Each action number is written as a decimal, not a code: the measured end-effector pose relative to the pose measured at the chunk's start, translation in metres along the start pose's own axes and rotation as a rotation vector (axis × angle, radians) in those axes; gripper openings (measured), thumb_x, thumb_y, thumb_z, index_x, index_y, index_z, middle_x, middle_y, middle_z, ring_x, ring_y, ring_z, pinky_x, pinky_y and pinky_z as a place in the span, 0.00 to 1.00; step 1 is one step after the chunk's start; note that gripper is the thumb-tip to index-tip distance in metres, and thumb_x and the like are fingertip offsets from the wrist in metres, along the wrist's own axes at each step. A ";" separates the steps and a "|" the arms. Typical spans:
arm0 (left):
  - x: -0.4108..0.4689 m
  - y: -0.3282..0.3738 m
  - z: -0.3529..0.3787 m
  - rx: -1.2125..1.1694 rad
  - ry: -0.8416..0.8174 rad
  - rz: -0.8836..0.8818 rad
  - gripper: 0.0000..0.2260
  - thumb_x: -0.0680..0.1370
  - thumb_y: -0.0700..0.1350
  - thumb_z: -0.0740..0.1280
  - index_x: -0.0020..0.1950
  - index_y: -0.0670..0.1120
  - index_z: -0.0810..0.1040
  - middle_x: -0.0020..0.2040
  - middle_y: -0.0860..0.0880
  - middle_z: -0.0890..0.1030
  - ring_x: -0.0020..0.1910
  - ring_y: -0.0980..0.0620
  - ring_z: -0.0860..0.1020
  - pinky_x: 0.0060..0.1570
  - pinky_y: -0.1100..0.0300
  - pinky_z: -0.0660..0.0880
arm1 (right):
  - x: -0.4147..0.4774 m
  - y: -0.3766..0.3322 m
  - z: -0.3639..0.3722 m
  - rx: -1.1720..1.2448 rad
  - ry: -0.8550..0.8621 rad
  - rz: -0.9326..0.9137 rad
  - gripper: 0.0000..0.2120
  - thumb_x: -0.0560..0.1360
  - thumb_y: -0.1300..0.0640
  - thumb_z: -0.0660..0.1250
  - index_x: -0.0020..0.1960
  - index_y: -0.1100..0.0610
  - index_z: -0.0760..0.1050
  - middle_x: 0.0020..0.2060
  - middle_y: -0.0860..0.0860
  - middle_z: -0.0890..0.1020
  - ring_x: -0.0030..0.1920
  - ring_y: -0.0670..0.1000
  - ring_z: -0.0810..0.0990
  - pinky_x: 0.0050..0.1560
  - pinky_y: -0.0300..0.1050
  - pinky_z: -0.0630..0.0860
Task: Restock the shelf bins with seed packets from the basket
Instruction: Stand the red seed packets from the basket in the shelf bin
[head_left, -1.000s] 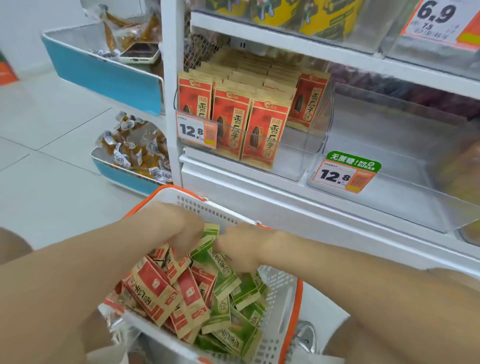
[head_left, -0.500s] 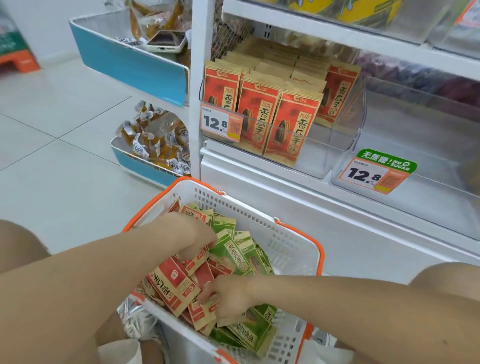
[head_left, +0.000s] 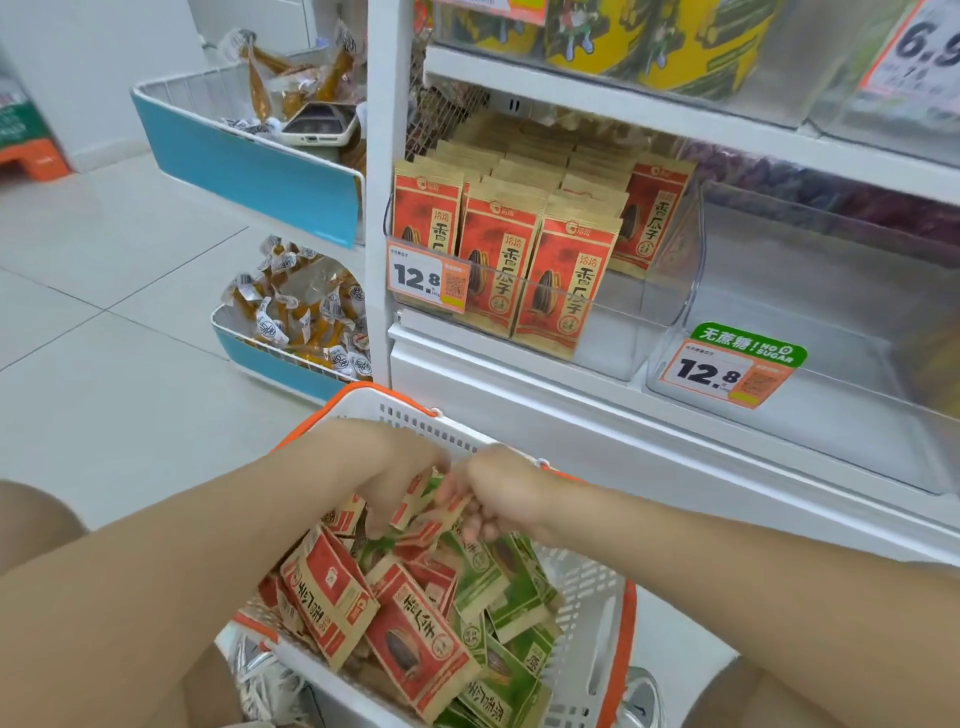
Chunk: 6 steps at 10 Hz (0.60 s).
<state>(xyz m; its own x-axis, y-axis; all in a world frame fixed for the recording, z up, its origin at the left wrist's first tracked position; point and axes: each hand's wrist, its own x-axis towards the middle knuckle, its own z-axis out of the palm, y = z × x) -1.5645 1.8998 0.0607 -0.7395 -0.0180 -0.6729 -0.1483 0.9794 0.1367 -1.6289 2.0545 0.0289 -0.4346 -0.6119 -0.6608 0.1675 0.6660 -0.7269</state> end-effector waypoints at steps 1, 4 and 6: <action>-0.013 0.009 -0.028 -0.205 0.017 0.056 0.40 0.74 0.51 0.81 0.81 0.52 0.65 0.73 0.53 0.76 0.70 0.49 0.77 0.68 0.55 0.75 | -0.020 -0.040 -0.034 0.302 0.146 -0.015 0.10 0.77 0.64 0.59 0.49 0.63 0.79 0.25 0.52 0.70 0.23 0.50 0.72 0.27 0.38 0.62; -0.019 0.032 -0.083 -1.092 0.540 0.476 0.26 0.78 0.37 0.76 0.71 0.56 0.74 0.58 0.52 0.87 0.59 0.55 0.85 0.58 0.57 0.81 | -0.100 -0.107 -0.103 -0.111 0.503 -0.553 0.06 0.76 0.51 0.73 0.46 0.54 0.84 0.34 0.44 0.85 0.36 0.44 0.84 0.47 0.44 0.80; -0.006 0.058 -0.108 -0.874 0.934 0.554 0.21 0.78 0.44 0.77 0.69 0.53 0.77 0.58 0.55 0.86 0.57 0.56 0.84 0.59 0.50 0.82 | -0.121 -0.116 -0.139 -0.608 0.792 -0.840 0.10 0.71 0.49 0.80 0.46 0.47 0.79 0.41 0.42 0.83 0.40 0.46 0.81 0.51 0.51 0.79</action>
<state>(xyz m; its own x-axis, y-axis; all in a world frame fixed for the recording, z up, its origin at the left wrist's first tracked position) -1.6391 1.9348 0.1514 -0.9441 -0.1386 0.2990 0.2036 0.4683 0.8598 -1.7183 2.1109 0.2192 -0.6456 -0.6558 0.3913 -0.7422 0.4182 -0.5237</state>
